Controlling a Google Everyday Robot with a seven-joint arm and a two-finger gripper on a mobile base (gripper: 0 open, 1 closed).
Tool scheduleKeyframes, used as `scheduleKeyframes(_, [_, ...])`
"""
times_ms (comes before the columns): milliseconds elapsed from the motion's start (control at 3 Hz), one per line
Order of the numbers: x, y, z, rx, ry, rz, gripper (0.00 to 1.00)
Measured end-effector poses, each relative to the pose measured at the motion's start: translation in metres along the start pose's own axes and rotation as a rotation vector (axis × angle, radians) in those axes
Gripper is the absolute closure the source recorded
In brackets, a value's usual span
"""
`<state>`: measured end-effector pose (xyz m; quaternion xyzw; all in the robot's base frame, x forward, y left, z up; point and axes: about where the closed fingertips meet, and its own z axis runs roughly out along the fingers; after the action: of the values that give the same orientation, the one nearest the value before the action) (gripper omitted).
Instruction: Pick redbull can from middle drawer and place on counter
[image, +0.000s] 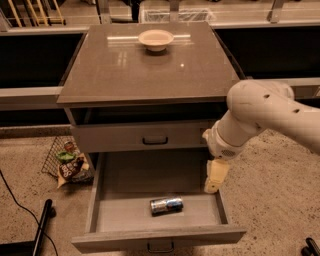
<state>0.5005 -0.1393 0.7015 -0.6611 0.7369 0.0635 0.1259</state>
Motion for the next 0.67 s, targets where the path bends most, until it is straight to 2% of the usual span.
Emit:
scheduleKeyframes(333, [-0.0053, -0.0049, 0.0478, -0.014, -0.071, -0.054, 0.0])
scheduleKeyframes(667, [-0.0045, -0.005, 0.0536, -0.022, -0.074, -0.061, 0.0])
